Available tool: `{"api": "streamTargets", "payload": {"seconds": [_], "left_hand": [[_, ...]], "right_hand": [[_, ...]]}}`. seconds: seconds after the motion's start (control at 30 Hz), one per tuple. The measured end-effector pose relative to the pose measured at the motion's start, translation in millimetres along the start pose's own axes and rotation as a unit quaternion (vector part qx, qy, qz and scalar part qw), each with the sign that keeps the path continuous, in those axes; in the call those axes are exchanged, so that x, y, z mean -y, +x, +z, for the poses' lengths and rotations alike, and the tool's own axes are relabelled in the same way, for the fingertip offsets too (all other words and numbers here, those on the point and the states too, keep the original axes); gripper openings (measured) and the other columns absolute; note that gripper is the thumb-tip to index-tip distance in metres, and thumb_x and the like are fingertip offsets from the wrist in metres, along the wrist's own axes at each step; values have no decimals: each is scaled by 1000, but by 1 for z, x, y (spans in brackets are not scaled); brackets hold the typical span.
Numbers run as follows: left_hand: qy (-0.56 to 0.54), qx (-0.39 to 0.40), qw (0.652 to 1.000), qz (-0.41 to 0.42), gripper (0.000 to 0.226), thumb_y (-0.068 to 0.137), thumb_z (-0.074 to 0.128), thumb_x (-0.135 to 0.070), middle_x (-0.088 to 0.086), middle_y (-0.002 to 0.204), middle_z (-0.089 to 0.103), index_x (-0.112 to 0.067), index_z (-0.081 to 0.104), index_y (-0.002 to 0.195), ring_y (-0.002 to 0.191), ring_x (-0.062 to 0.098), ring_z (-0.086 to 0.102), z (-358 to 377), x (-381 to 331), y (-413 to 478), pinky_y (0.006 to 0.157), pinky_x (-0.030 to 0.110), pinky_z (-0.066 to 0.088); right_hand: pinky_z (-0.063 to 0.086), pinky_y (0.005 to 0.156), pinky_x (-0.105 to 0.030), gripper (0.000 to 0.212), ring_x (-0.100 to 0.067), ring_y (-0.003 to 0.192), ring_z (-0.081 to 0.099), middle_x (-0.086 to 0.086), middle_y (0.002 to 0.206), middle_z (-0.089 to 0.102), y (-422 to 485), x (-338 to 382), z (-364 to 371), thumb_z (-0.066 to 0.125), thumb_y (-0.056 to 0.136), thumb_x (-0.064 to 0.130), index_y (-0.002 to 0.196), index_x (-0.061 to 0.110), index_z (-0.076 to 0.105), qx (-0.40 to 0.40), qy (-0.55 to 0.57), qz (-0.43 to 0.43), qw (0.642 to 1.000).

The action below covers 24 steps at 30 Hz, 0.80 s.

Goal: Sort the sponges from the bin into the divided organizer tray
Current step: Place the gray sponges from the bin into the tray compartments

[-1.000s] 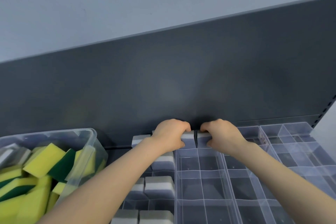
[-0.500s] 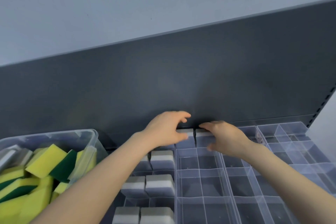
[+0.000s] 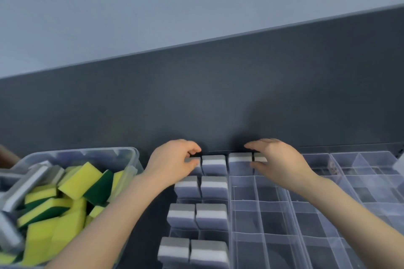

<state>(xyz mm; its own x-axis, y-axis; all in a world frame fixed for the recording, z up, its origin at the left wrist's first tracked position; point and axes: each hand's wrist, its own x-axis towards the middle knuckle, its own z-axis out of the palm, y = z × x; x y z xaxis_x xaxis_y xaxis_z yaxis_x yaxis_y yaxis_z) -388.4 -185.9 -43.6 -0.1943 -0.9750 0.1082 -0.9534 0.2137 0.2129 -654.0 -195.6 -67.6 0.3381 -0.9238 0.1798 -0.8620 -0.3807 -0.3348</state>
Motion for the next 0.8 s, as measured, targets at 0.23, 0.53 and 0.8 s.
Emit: {"api": "streamTargets", "payload": {"seconds": [0.23,0.53,0.8], "left_hand": [[21,-10,999,-39,28,84,62,-42,-19,105,63,-38,63,112,95,2,59,-8,54,-54,78,29,52],[33,-51,996,-66,29,83,60,-44,-18,107,64,-39,62,111,98,3,60,-48,140,-108,74,25,48],[16,-128,988,-85,30,83,62,-43,-19,106,64,-39,63,113,92,2,59,-90,221,-154,70,22,46]], "right_hand": [[48,89,-28,41,-14,114,54,11,123,60,6,67,13,61,87,32,127,32,54,3,4,-40,999],[44,93,-25,38,-9,115,53,15,123,60,32,179,39,62,86,32,124,33,57,31,17,-82,996],[46,91,-29,34,-11,110,56,14,116,63,50,278,63,61,84,34,119,34,59,48,5,-133,990]]}}
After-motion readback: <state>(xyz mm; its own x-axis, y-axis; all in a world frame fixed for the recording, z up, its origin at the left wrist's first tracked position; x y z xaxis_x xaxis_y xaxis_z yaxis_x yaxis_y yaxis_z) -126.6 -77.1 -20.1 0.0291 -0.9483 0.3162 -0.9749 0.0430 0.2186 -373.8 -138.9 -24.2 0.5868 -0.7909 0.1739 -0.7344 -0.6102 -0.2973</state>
